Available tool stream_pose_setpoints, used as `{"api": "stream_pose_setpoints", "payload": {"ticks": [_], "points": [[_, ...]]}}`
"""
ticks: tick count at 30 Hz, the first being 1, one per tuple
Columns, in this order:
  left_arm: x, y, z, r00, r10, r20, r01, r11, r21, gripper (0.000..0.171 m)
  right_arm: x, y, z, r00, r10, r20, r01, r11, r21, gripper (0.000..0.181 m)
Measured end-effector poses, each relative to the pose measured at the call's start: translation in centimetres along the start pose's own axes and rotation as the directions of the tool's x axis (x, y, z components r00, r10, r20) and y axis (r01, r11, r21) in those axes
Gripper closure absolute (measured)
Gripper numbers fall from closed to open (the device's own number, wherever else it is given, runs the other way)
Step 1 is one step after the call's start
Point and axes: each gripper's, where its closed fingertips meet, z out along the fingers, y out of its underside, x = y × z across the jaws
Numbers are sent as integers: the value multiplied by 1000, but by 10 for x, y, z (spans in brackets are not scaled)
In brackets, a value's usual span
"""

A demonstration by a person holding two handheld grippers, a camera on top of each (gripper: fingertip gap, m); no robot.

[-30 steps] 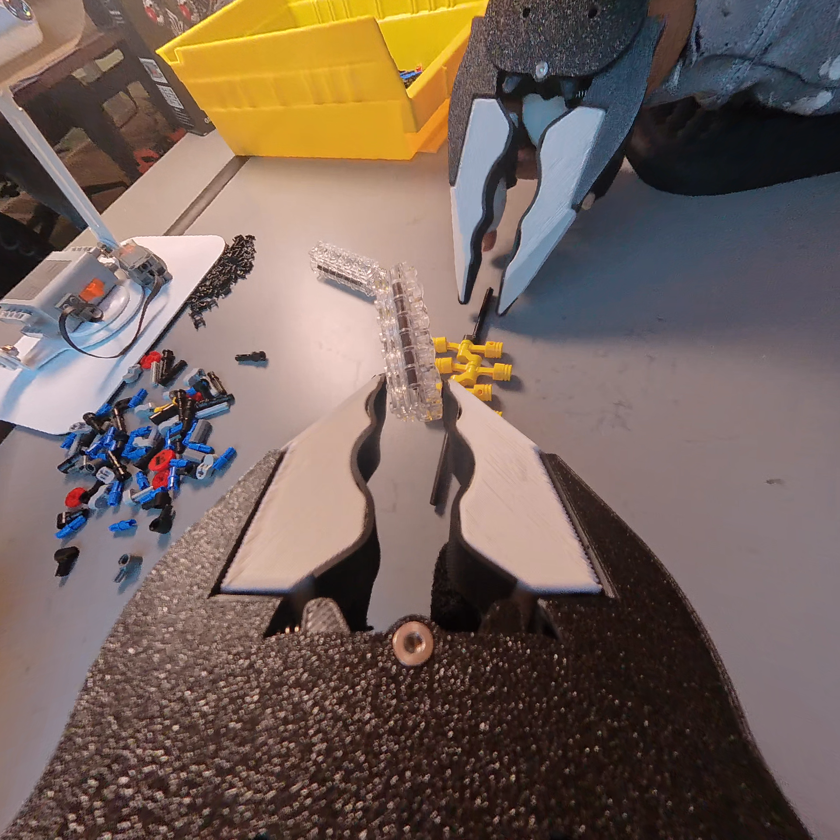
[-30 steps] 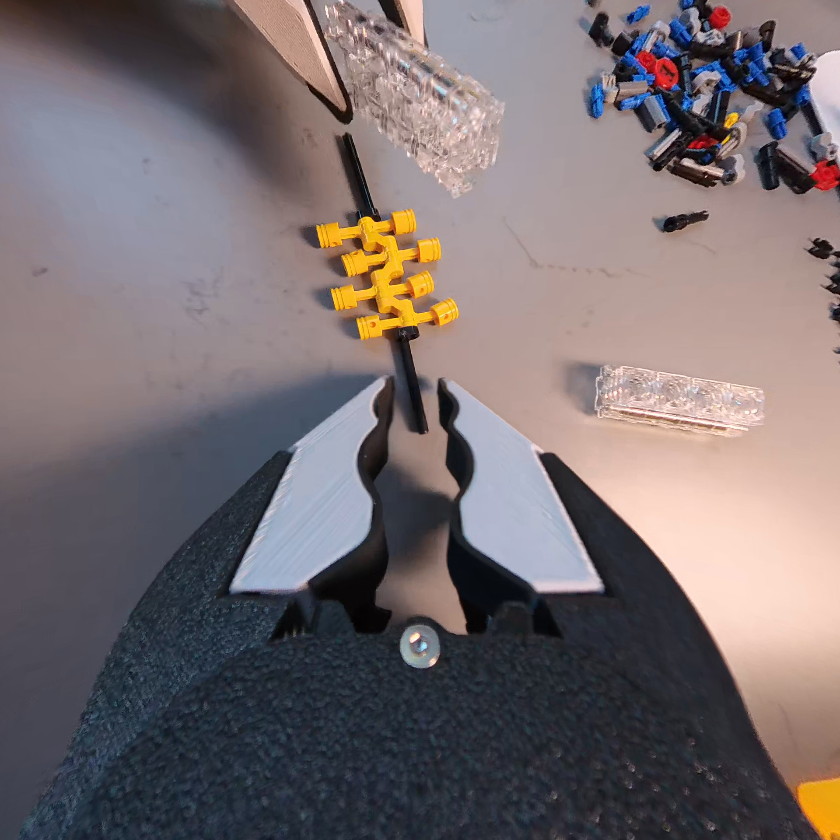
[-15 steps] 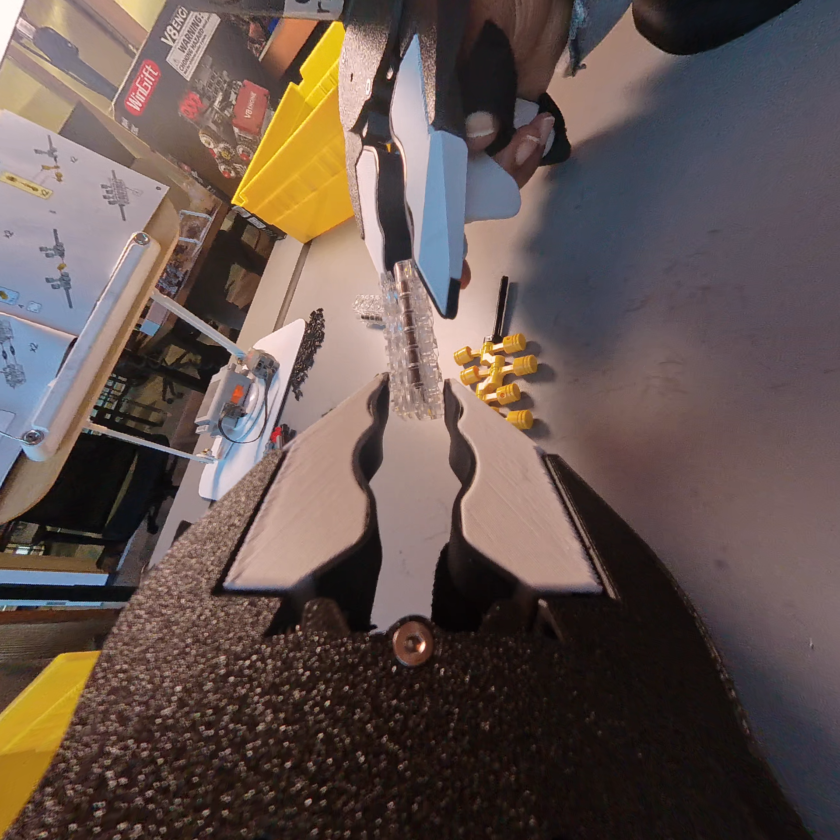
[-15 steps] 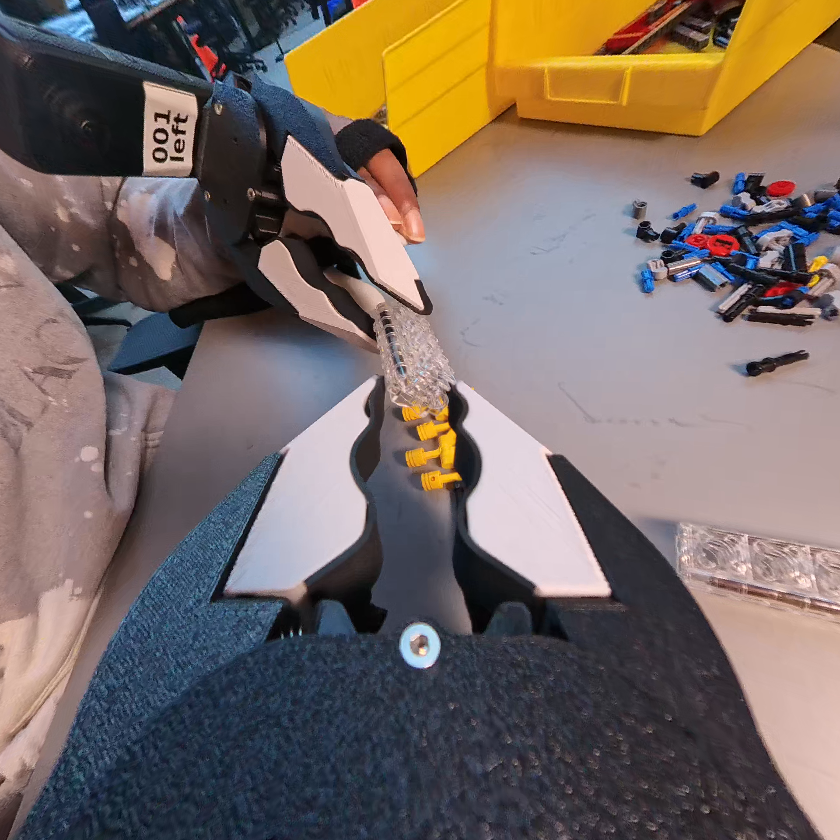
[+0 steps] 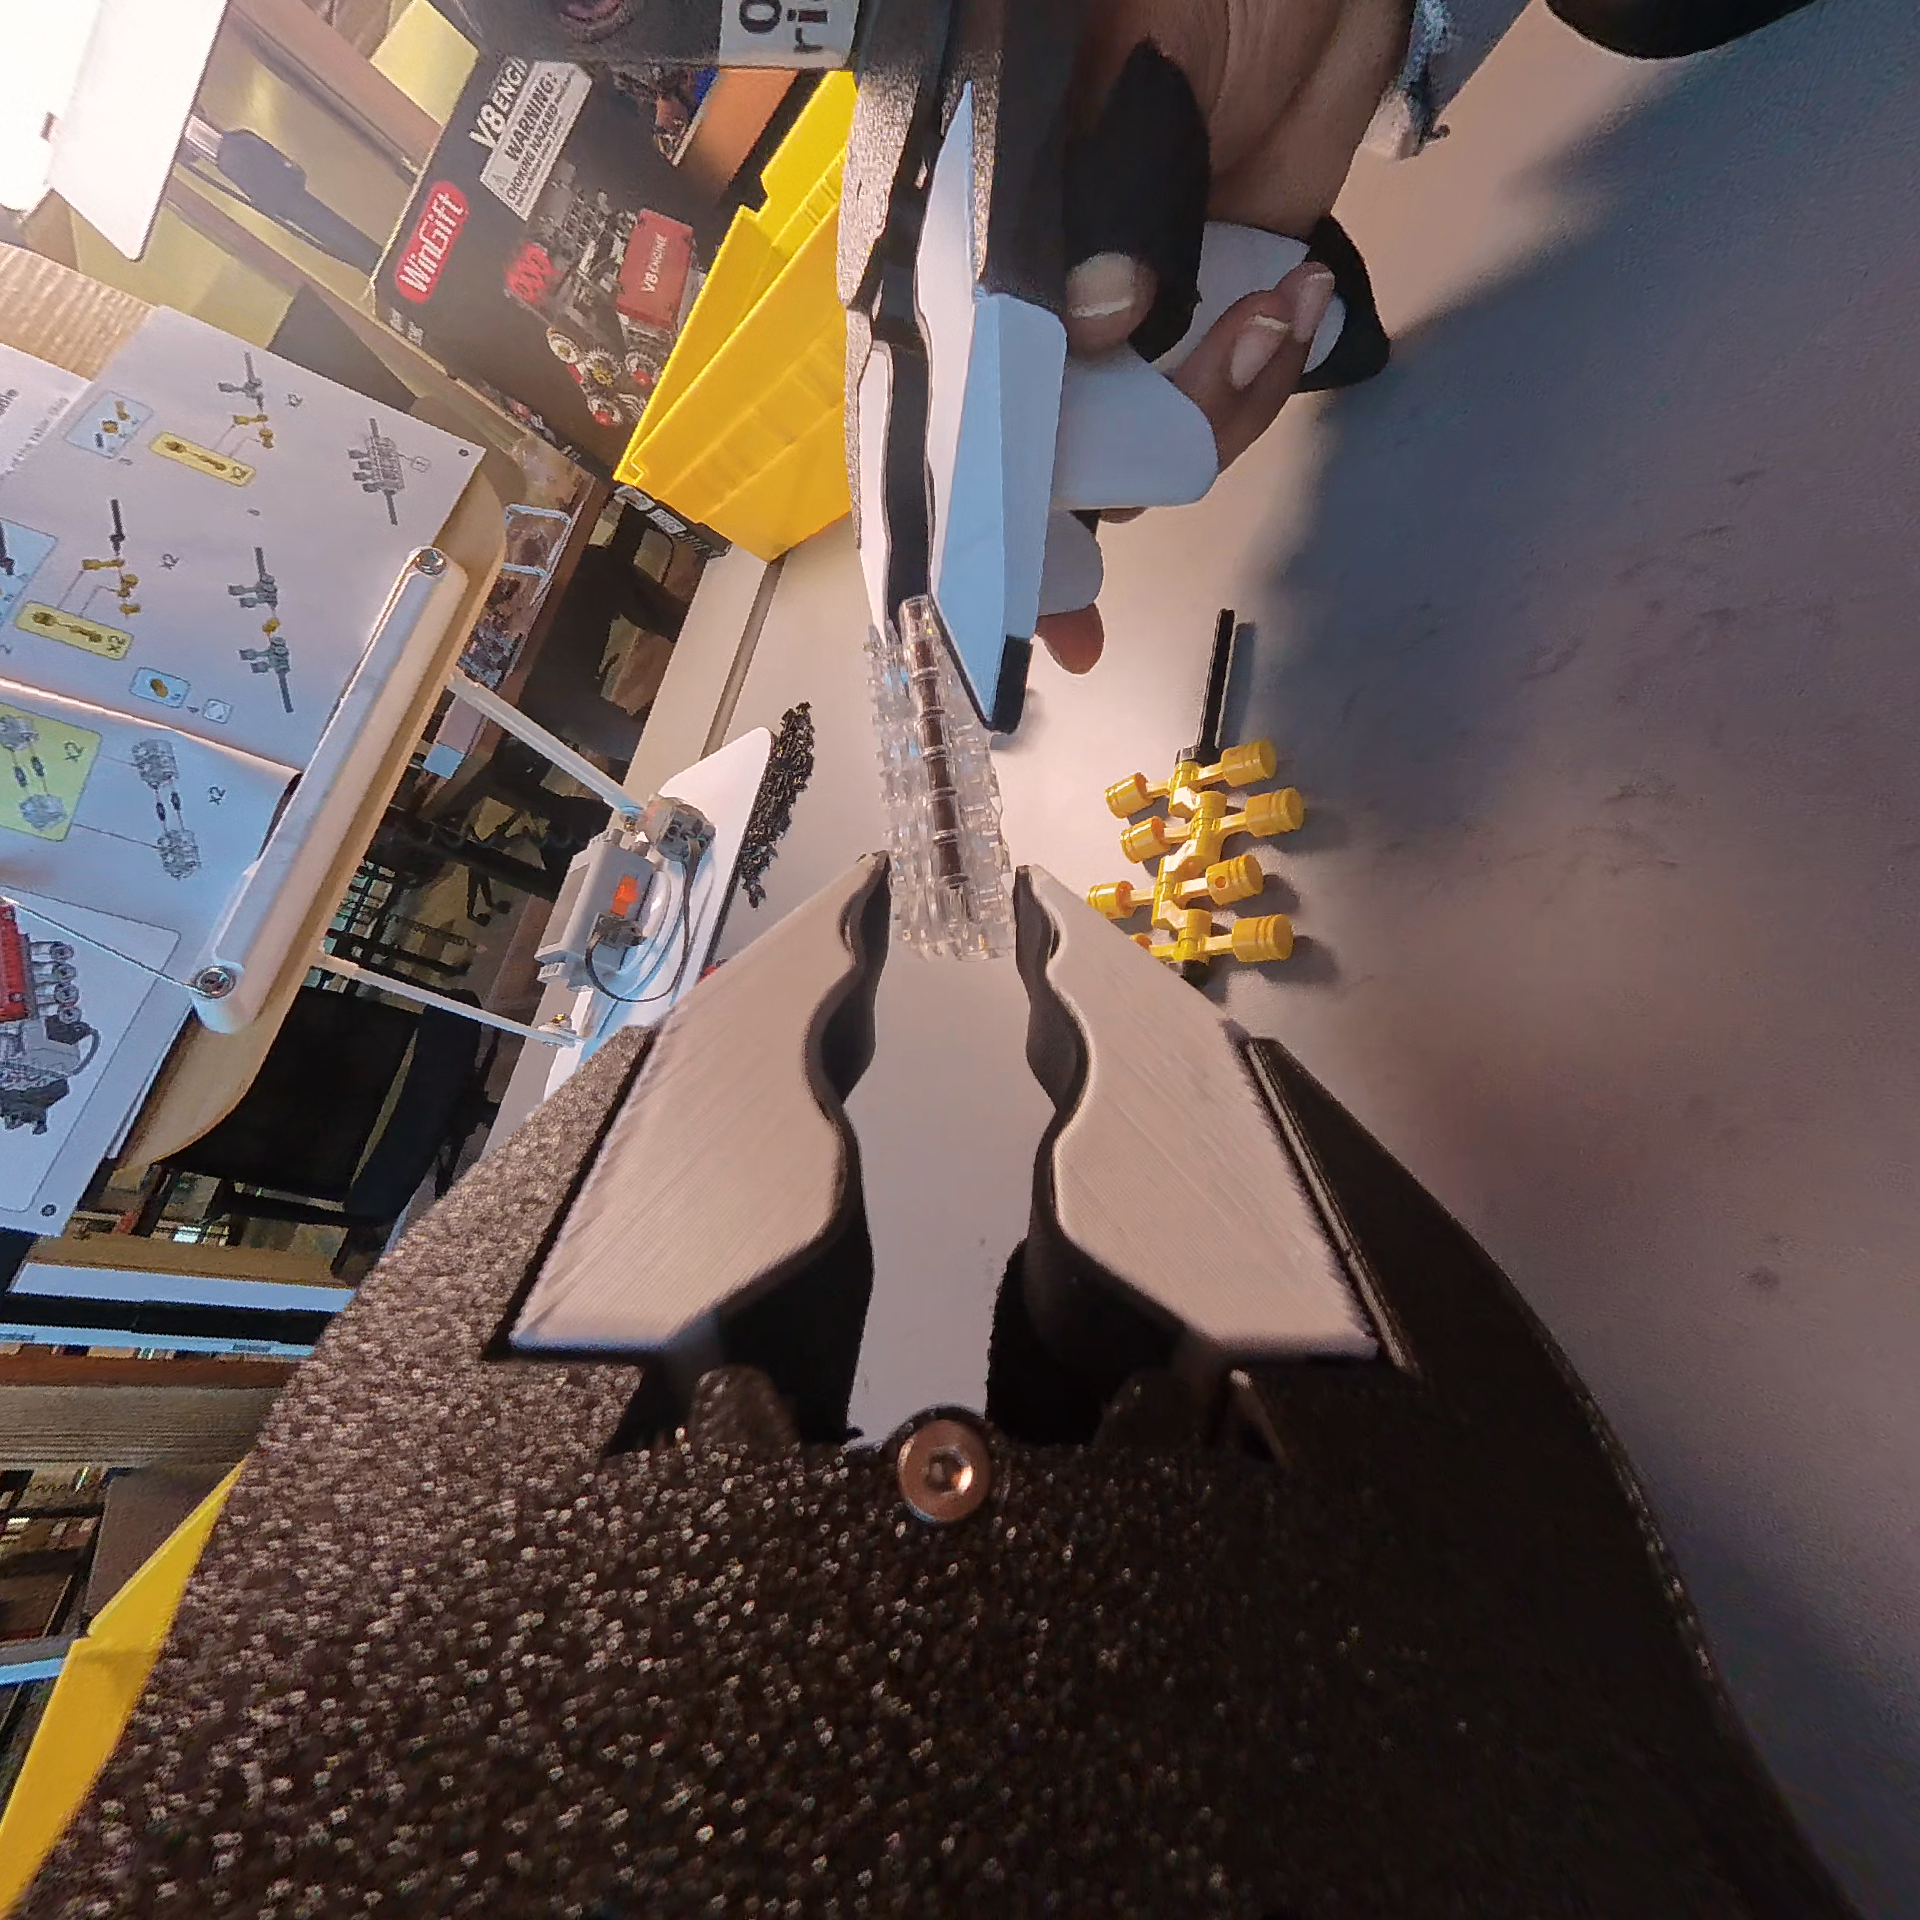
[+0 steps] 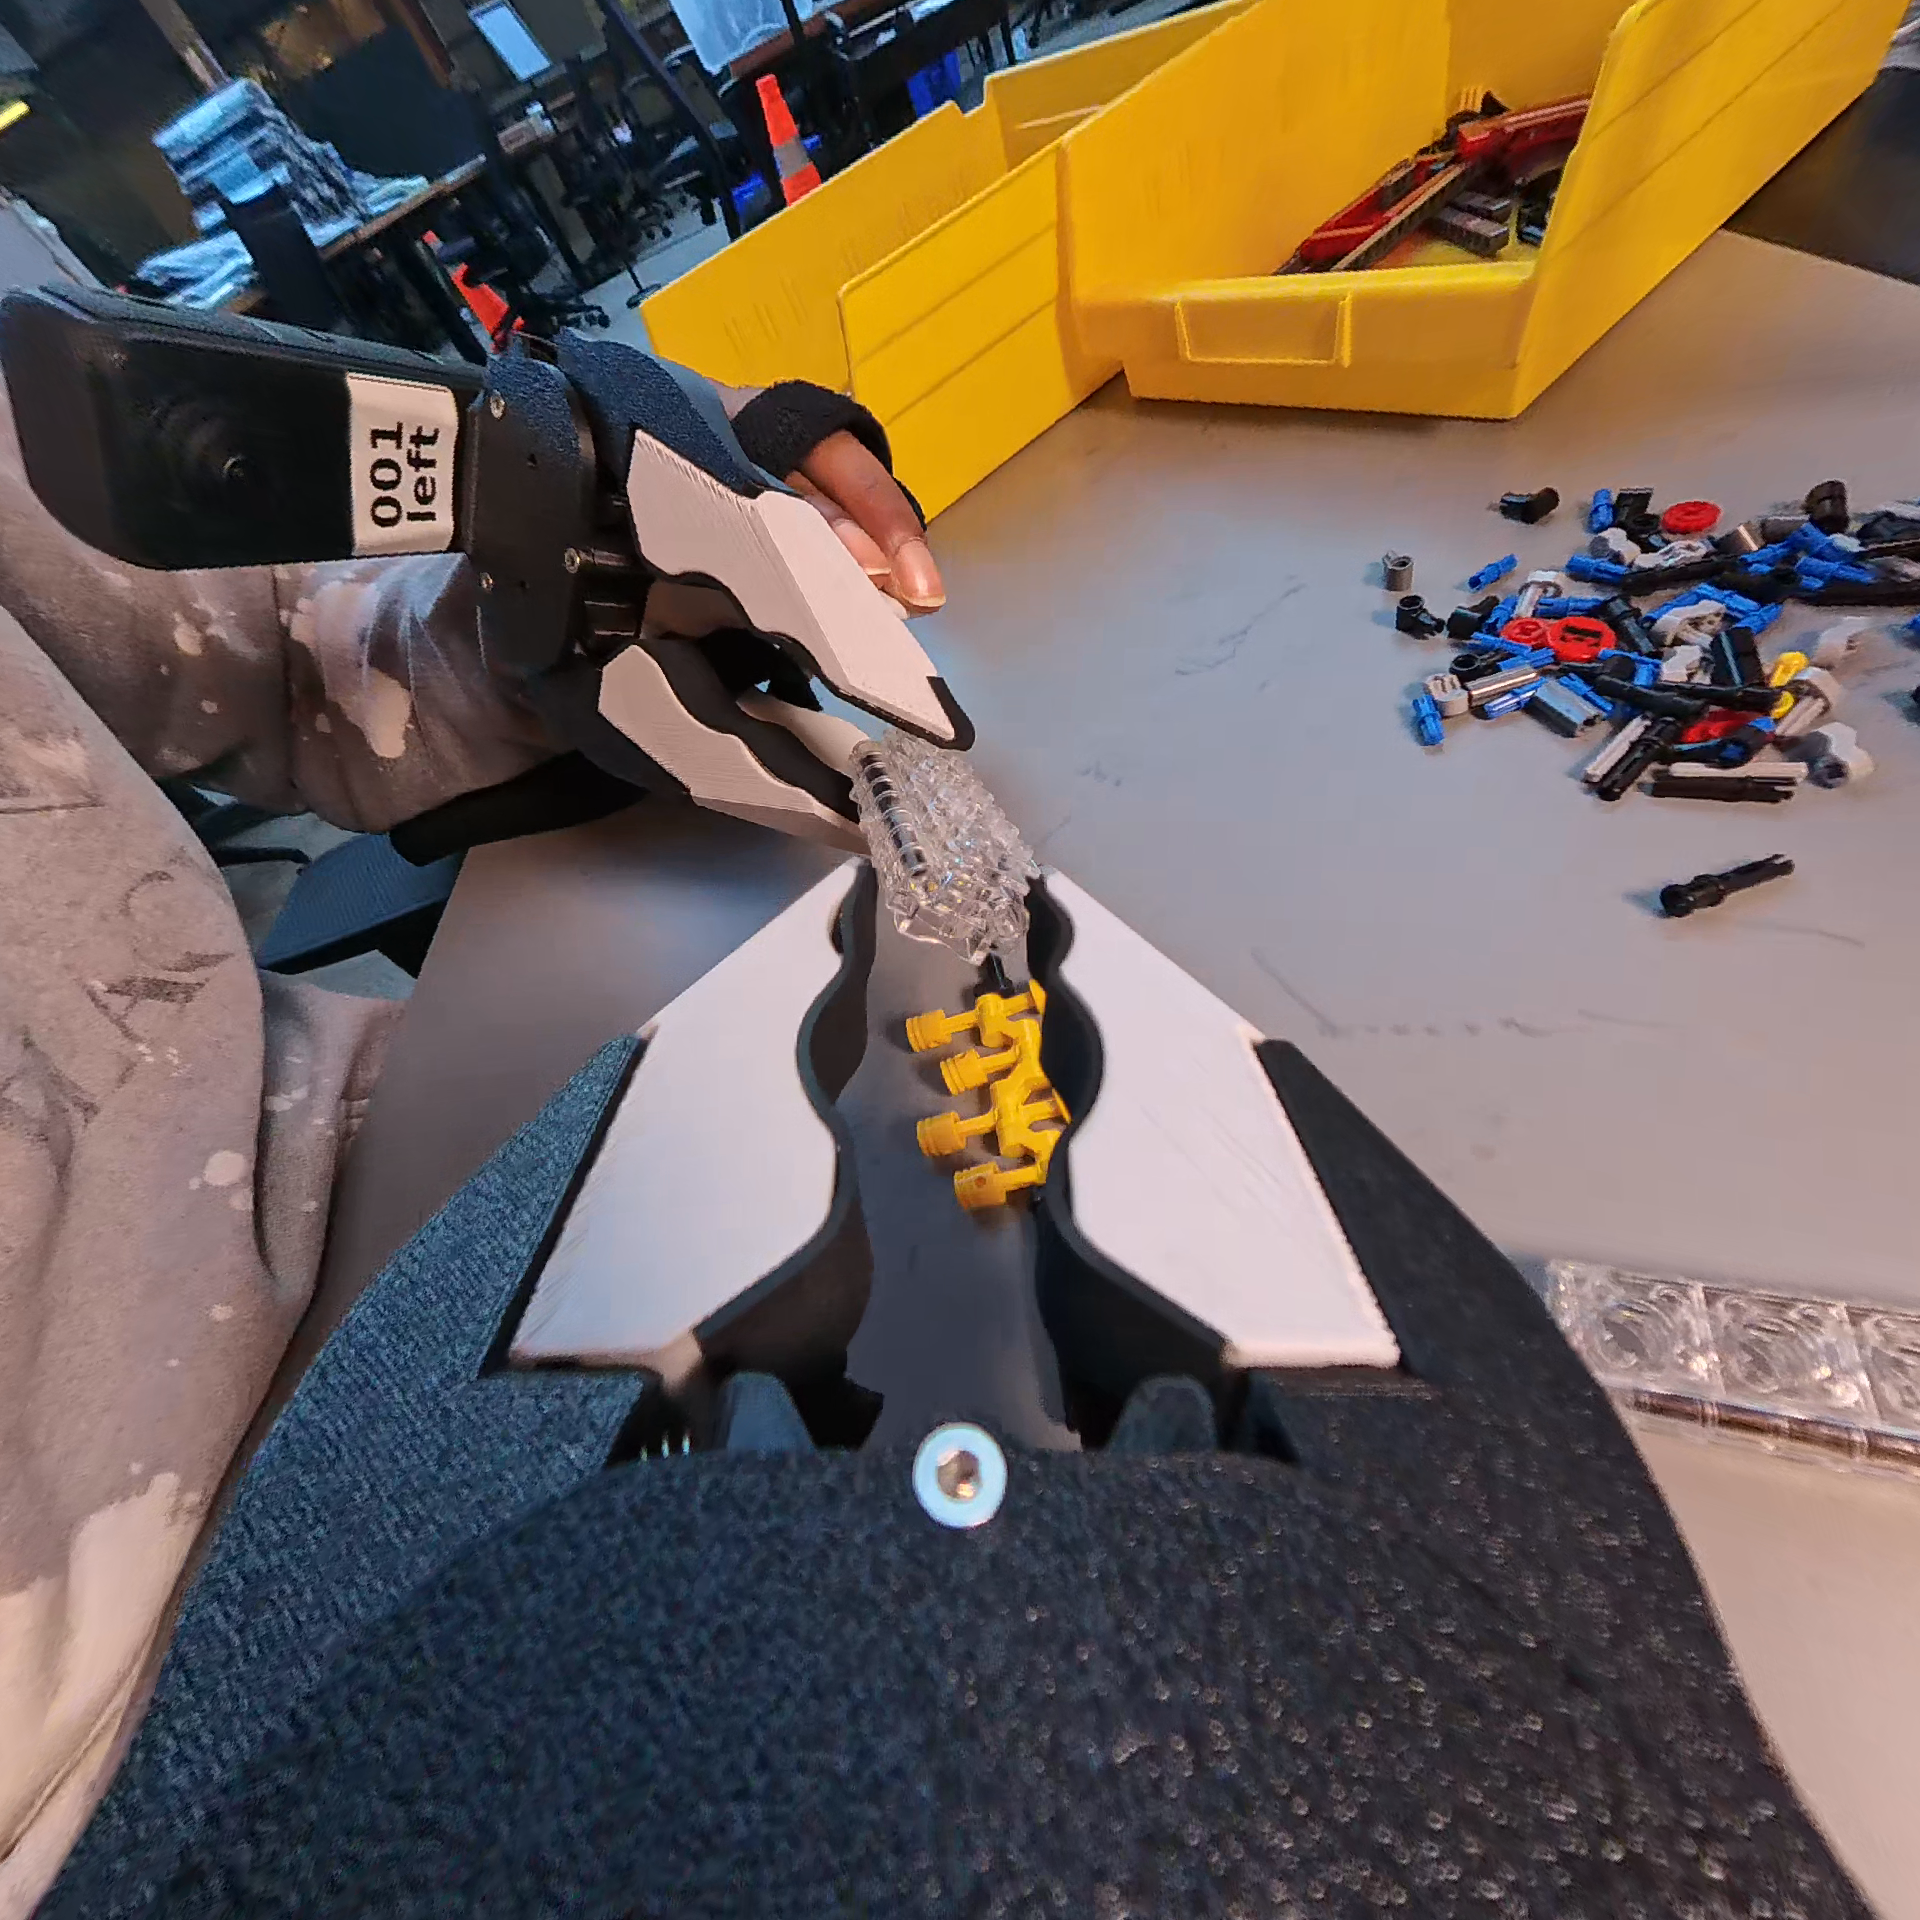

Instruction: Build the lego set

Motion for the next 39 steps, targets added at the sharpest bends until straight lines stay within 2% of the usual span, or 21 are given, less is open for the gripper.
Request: {"api": "stream_pose_setpoints", "payload": {"ticks": [3,5,9,12,15,18,19,20,22,26,28,35,37,39], "points": [[1,0,0,999,-45,-20,45,999,13,149,-2,-1,-2,999,-36,3,36,999,3,156],[6,-1,-2,983,-157,-96,161,986,33,147,-5,1,-5,995,-97,-2,97,995,-8,157],[21,-4,-10,866,-385,-318,409,912,11,135,-8,9,-10,978,-208,-25,207,977,-50,157],[28,-4,-13,769,-490,-411,523,852,-38,126,-13,18,-10,949,-315,-31,310,946,-98,157],[34,-8,-13,703,-538,-465,582,811,-59,127,-23,21,-8,909,-416,-27,412,906,-97,157],[43,-15,-12,672,-541,-507,592,803,-71,140,-33,18,-8,857,-514,-33,512,857,-56,157],[43,-17,-12,671,-539,-509,596,801,-63,147,-32,19,-9,844,-535,-47,532,845,-62,157],[42,-18,-11,681,-536,-499,591,804,-57,147,-29,20,-10,829,-556,-60,552,830,-73,157],[40,-14,-8,737,-499,-455,539,841,-49,147,-23,26,-10,815,-575,-77,565,817,-116,156],[42,-2,-1,890,-311,-335,313,949,-51,147,-12,44,-8,818,-571,-69,542,806,-239,154],[45,4,3,935,-199,-293,186,980,-71,147,-12,48,-5,825,-562,-59,531,807,-261,153],[55,7,9,959,-77,-273,59,996,-73,147,-10,59,6,822,-566,-60,516,785,-344,156],[60,8,7,940,-121,-318,102,992,-74,147,-11,65,7,814,-580,-46,526,767,-367,157],[59,10,2,914,-199,-353,182,980,-80,137,-11,68,6,802,-595,-40,538,750,-385,157]]}}
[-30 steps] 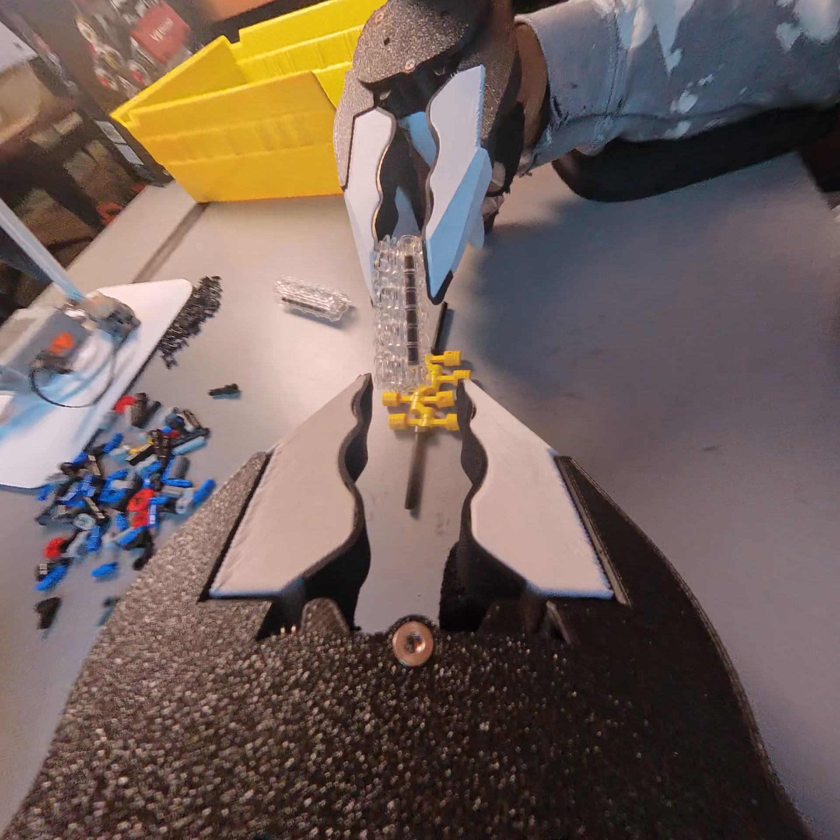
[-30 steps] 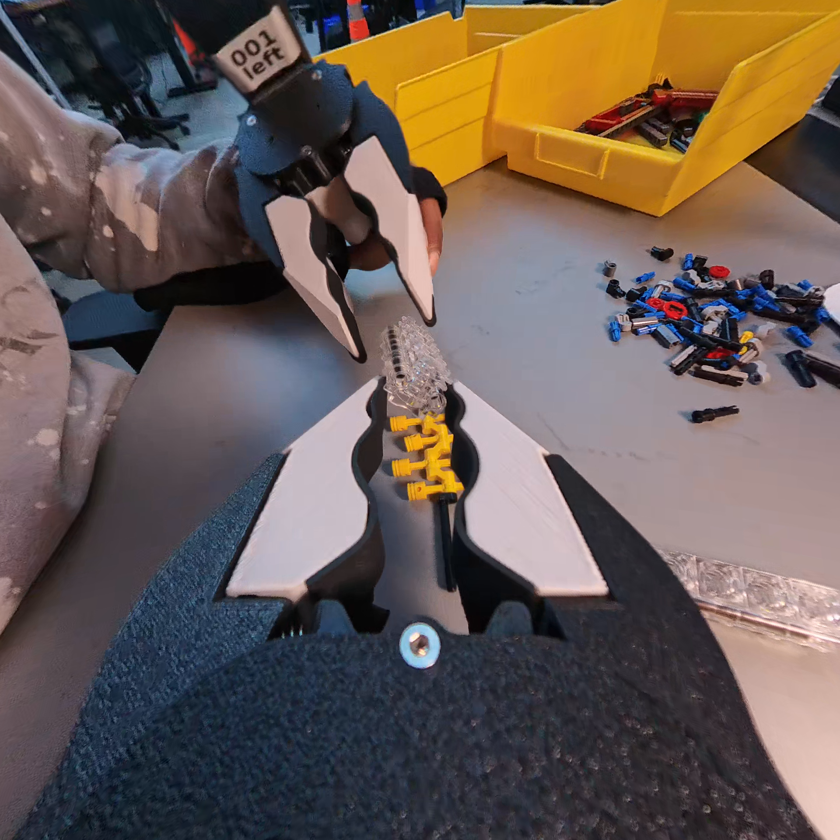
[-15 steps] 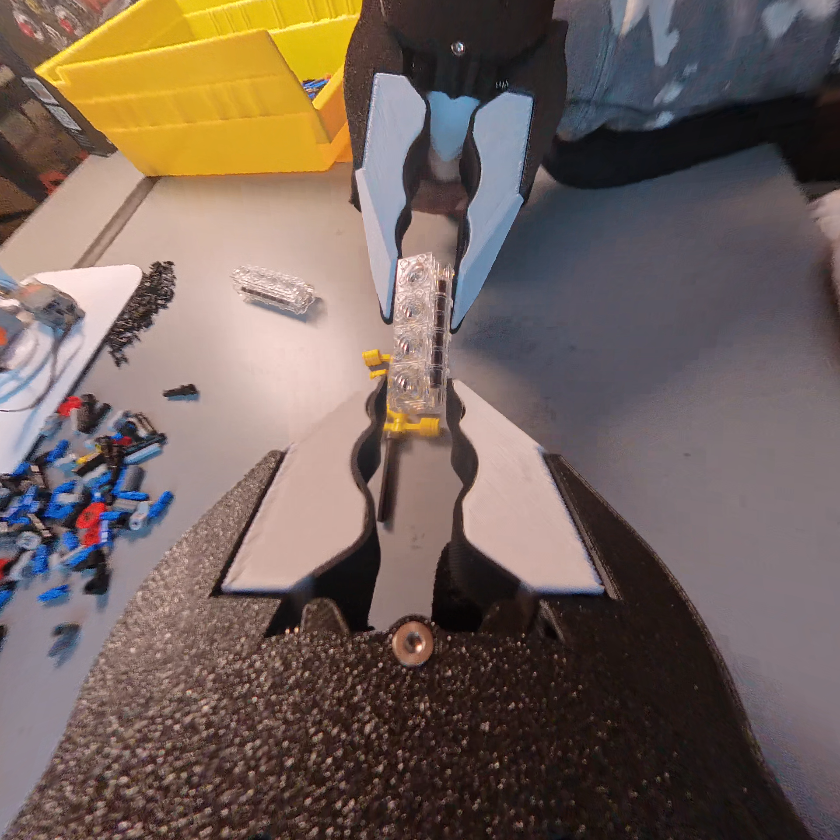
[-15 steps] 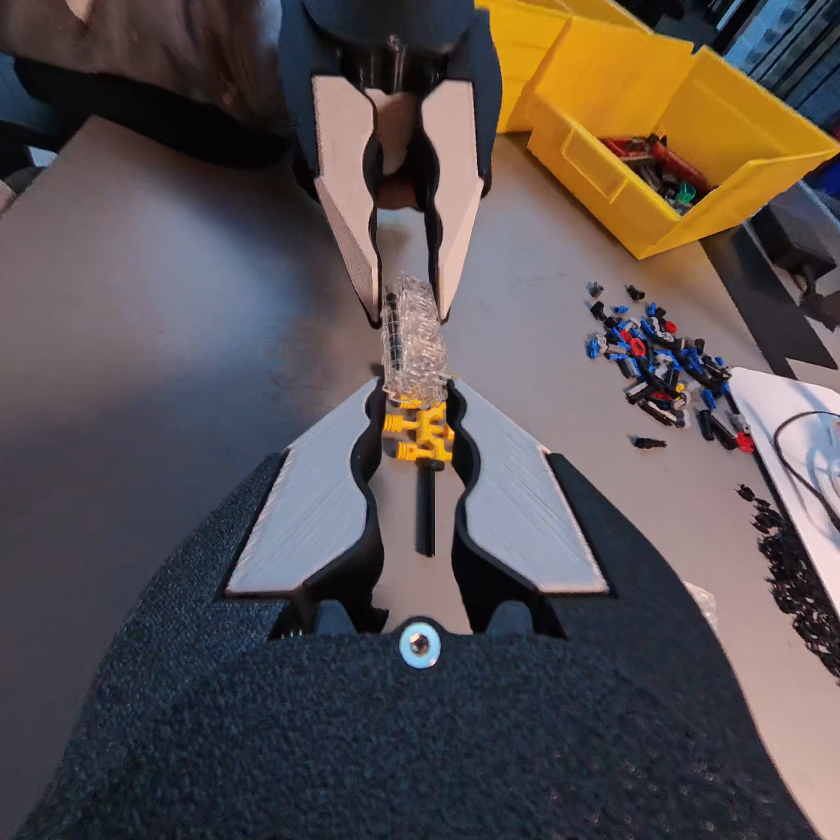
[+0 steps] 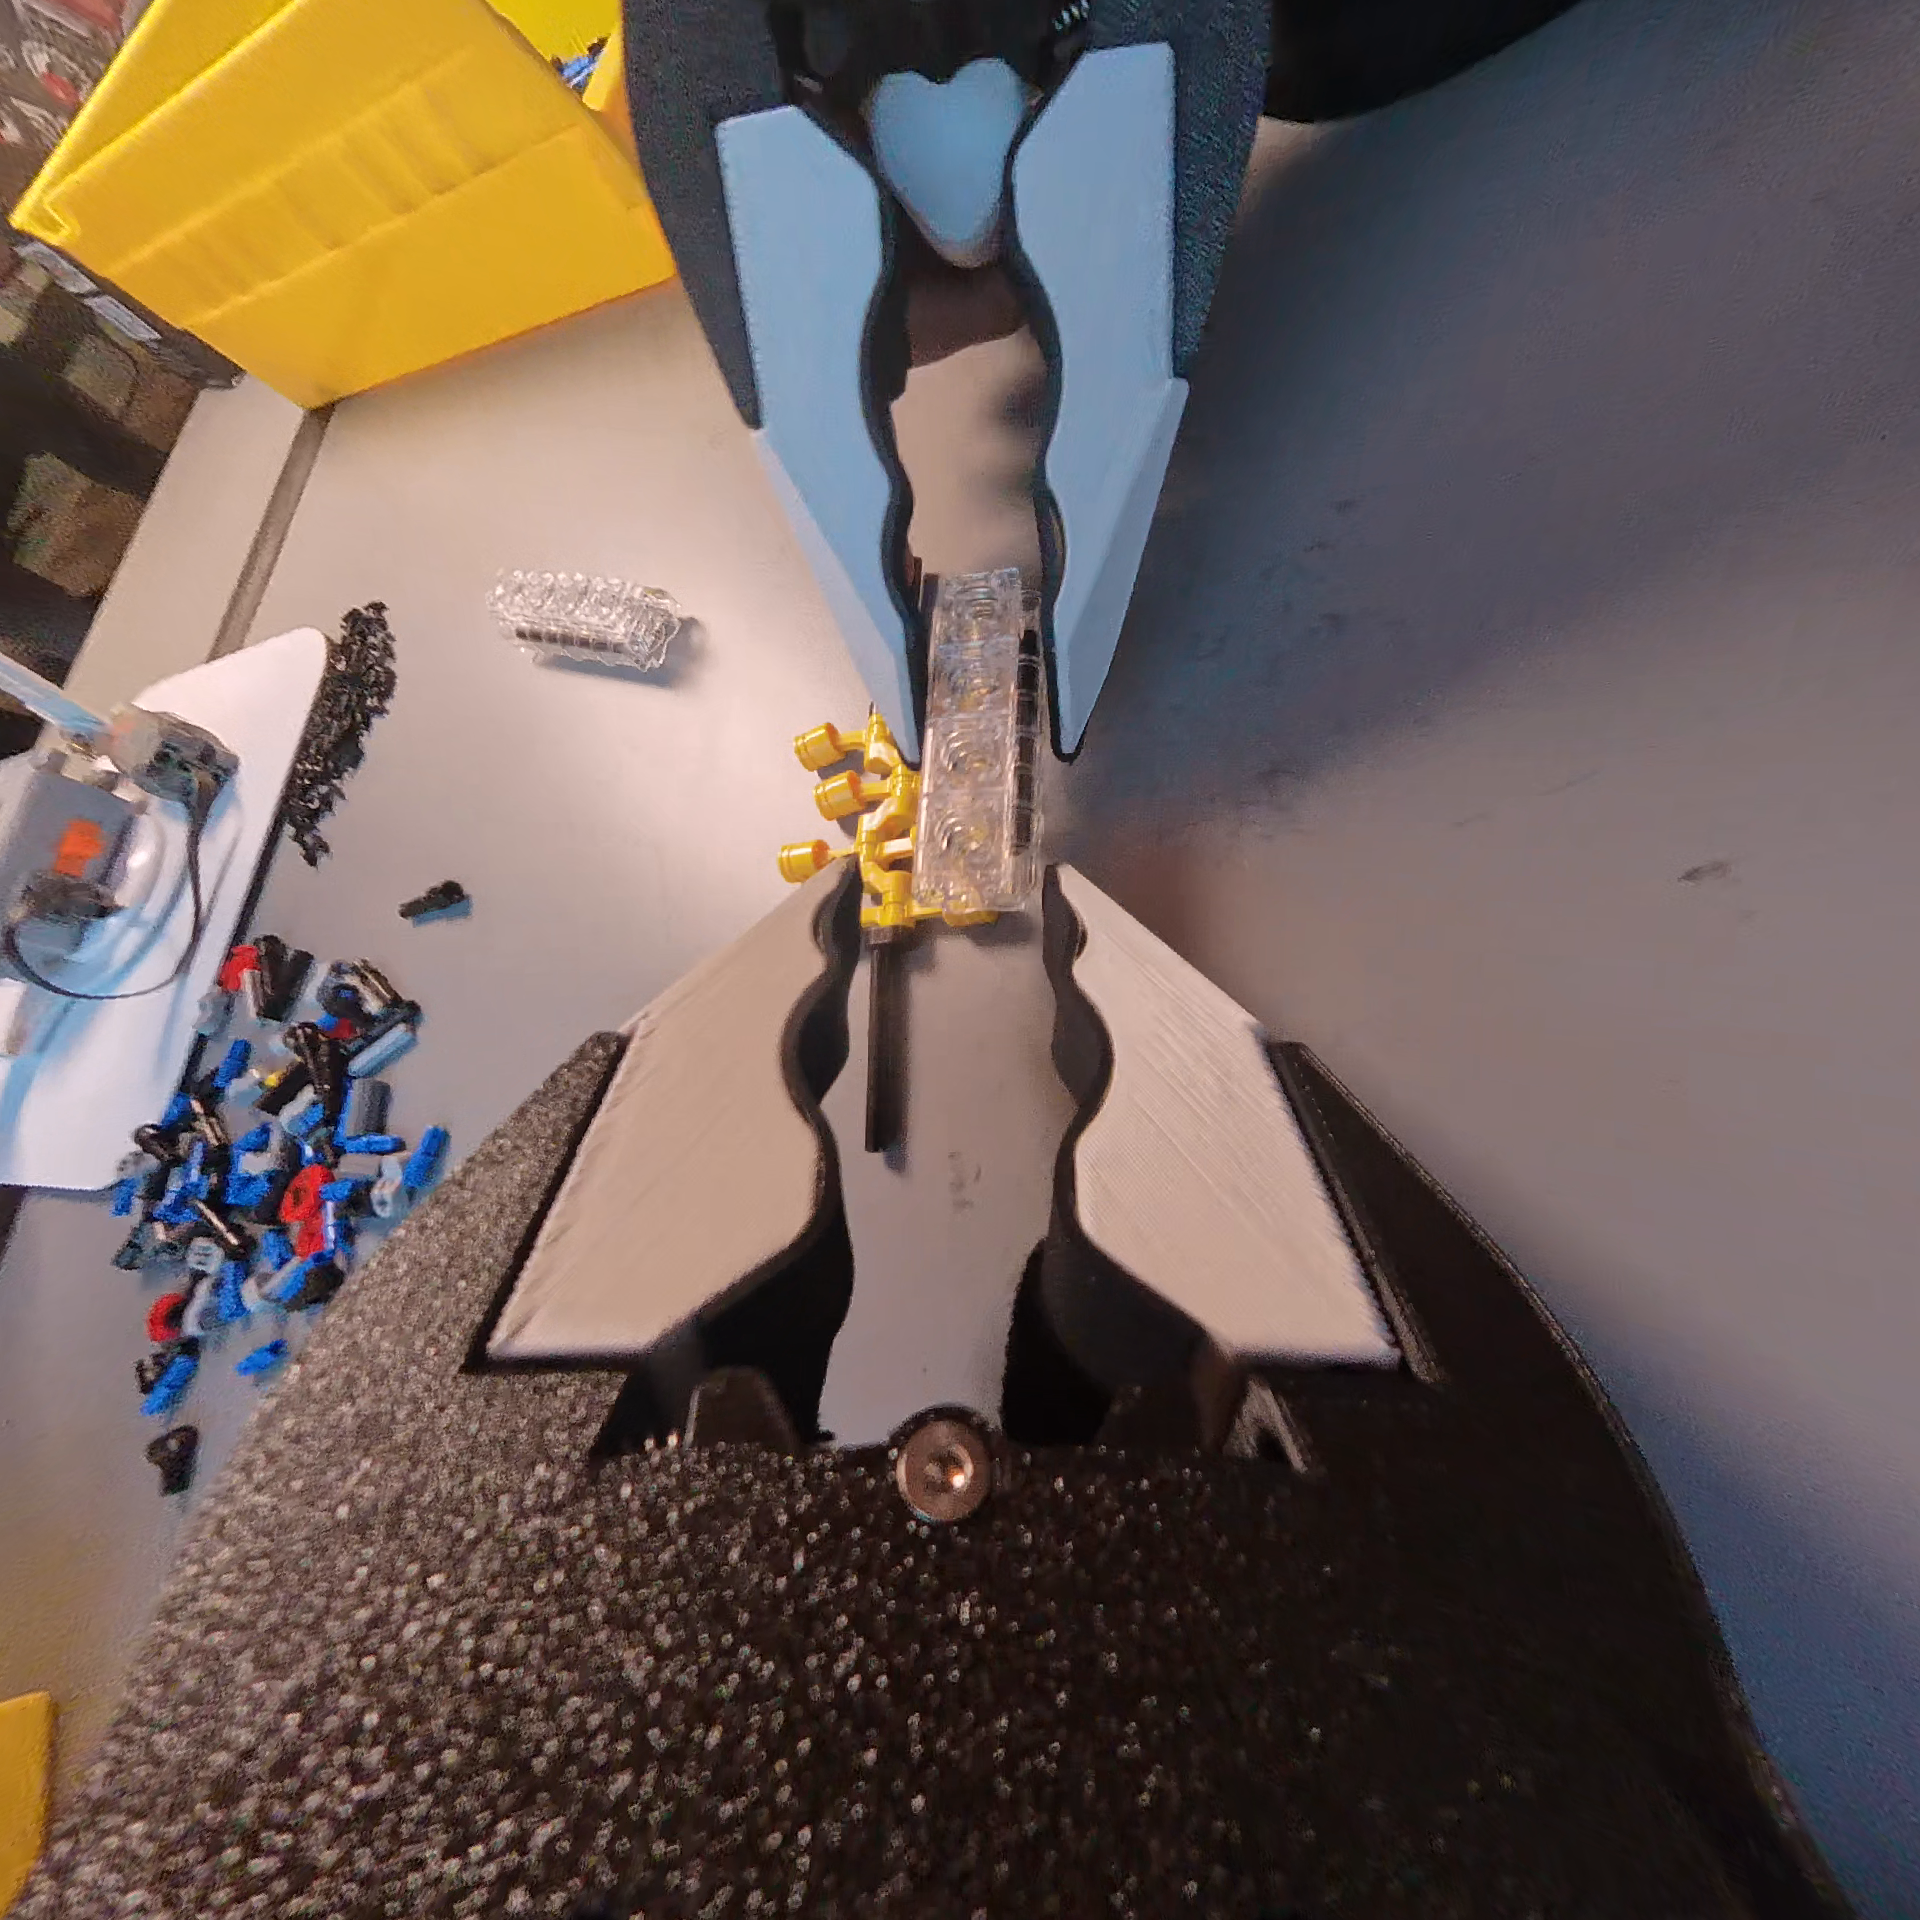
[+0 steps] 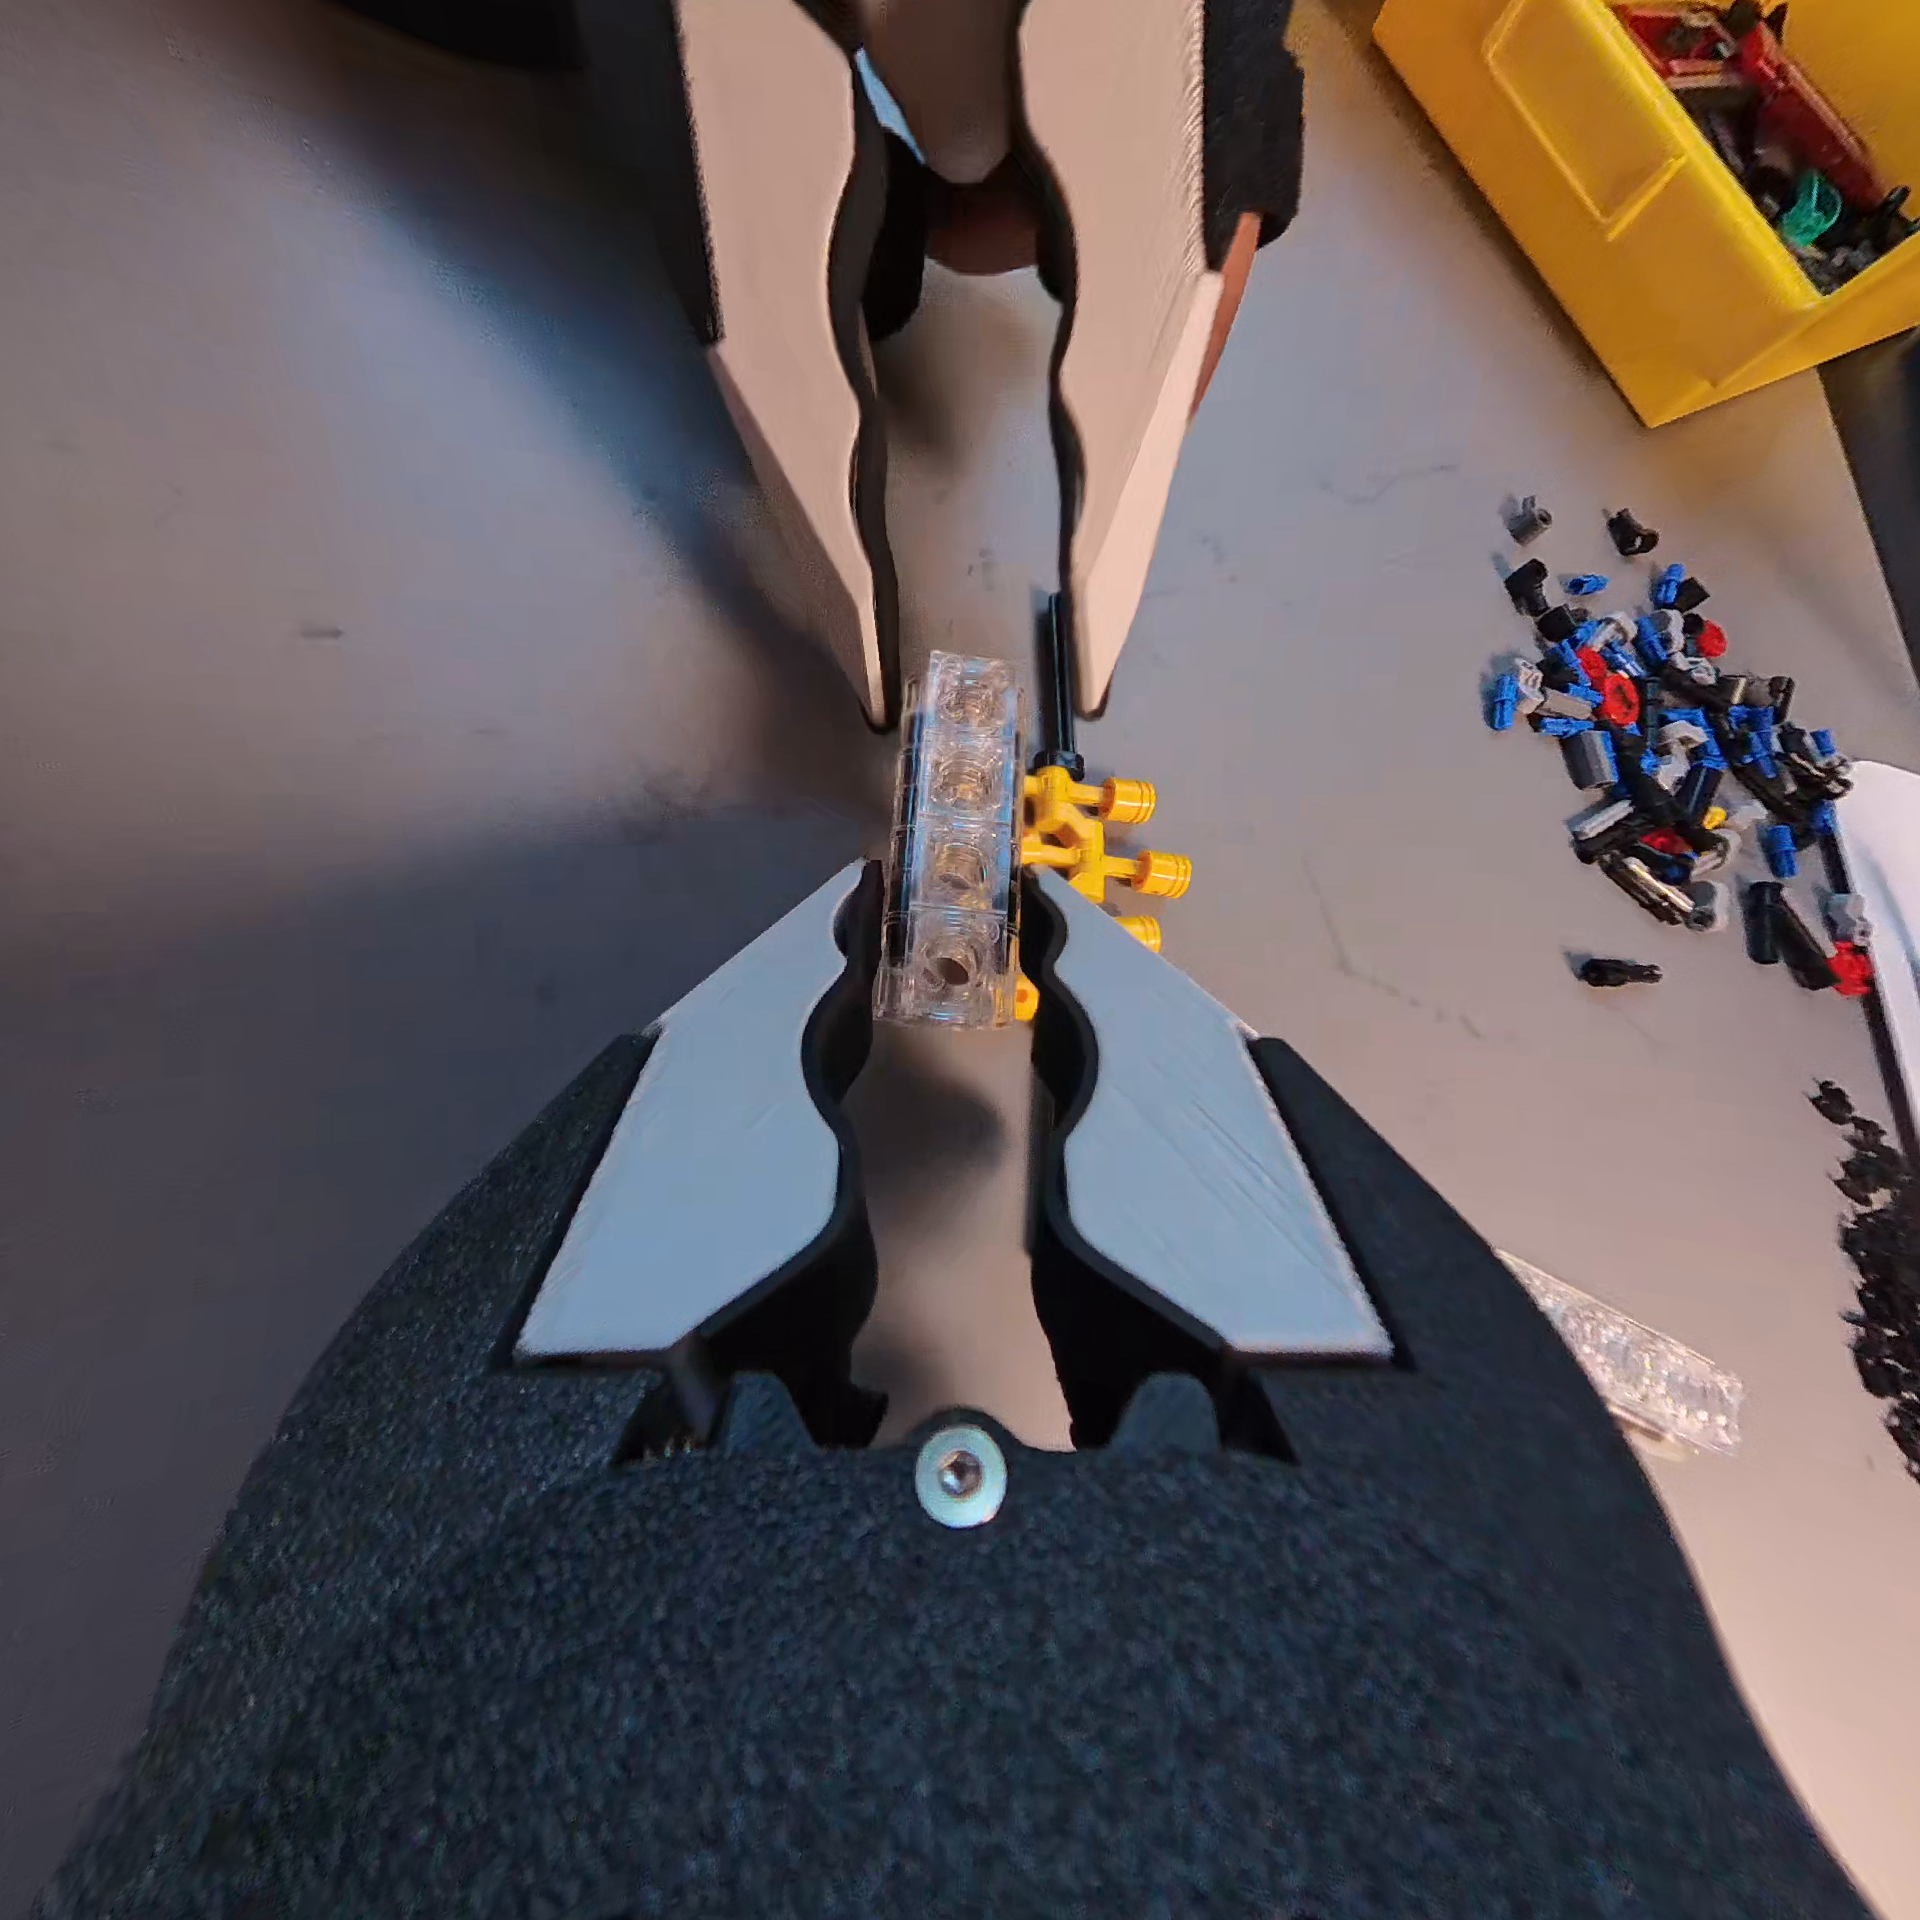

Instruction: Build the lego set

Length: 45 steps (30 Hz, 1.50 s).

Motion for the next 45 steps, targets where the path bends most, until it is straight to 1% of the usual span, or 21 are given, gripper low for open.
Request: {"api": "stream_pose_setpoints", "payload": {"ticks": [1,2,3,6,8,10,12,15,17,20,22,24,27,29,31,34,37,41,45], "points": [[-1,0,-3,999,-40,-18,40,999,11,134,-1,1,-2,1000,-3,3,3,1000,-4,157],[-4,1,-6,997,-77,-27,78,997,17,136,-1,2,-3,1000,-5,4,5,1000,-6,157],[-9,4,-8,995,-98,-14,98,995,12,145,-6,3,-5,1000,-11,29,12,1000,-9,157],[-15,16,-10,994,-114,2,114,993,-27,146,-10,8,-6,999,-3,48,4,1000,-24,156],[-17,20,-8,991,-135,8,135,990,-39,146,-11,12,-4,999,-23,45,26,999,-47,157],[-20,26,-4,989,-144,21,146,987,-69,146,-14,9,-3,998,-25,56,27,999,-44,157],[-19,30,0,984,-178,2,177,980,-93,147,-15,9,-2,998,-15,61,18,999,-43,157],[-14,30,2,970,-238,-50,233,968,-92,159,-19,8,-4,996,7,89,-3,999,-39,154],[-11,29,3,966,-251,-69,244,965,-92,168,-18,7,-6,994,41,104,-39,999,-23,149],[-11,29,5,966,-251,-67,244,965,-98,168,-5,-5,-14,991,109,81,-114,992,57,148],[-11,28,5,958,-276,-80,268,958,-99,168,9,-13,-16,986,159,40,-162,983,90,152],[-12,28,5,939,-329,-102,318,942,-107,168,19,-16,-11,986,164,-19,-162,984,77,157],[-15,28,7,888,-442,-125,428,895,-128,168,18,-19,3,991,126,-38,-125,991,45,158],[-16,28,8,870,-475,-131,458,878,-137,168,24,-17,9,992,107,-64,-106,994,17,160],[-17,28,9,866,-482,-131,466,874,-138,168,25,-15,12,995,85,-52,-86,996,-16,160],[-19,29,10,868,-480,-131,463,875,-138,168,18,-11,17,999,35,4,-35,996,-78,160],[-21,29,11,854,-502,-135,484,862,-148,168,12,-3,23,999,9,50,-1,988,-151,160],[-23,31,10,841,-522,-138,503,851,-153,167,18,-5,26,1000,12,17,-9,987,-160,167],[-20,31,9,863,-487,-132,468,871,-150,167,18,-6,24,1000,-1,-1,1,990,-141,172]]}}
